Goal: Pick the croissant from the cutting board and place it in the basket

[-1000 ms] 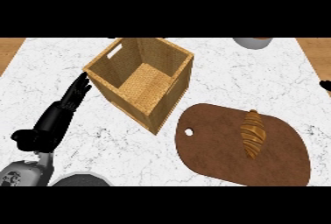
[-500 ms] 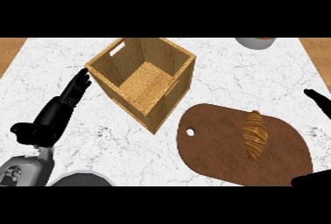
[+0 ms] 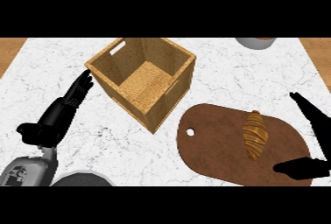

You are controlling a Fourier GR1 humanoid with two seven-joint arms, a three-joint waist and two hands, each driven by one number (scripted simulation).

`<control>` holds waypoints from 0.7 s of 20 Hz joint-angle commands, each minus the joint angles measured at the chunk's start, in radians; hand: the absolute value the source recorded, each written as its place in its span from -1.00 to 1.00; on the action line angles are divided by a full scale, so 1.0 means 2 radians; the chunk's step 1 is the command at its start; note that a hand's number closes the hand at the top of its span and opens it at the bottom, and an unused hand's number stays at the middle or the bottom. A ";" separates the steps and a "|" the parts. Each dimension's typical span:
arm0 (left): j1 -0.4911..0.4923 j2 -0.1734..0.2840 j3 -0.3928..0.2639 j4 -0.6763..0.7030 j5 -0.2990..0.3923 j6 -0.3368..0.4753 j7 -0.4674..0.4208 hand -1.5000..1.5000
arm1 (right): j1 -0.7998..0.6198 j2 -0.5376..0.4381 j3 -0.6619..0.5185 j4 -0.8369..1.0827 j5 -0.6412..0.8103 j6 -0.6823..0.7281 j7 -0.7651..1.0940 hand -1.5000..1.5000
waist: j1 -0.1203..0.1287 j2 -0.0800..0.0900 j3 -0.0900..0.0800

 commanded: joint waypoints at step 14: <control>-0.004 -0.035 0.034 -0.023 -0.034 -0.038 0.028 0.00 | -0.016 0.089 -0.016 0.035 0.066 0.026 -0.069 -1.00 | 0.000 0.000 0.000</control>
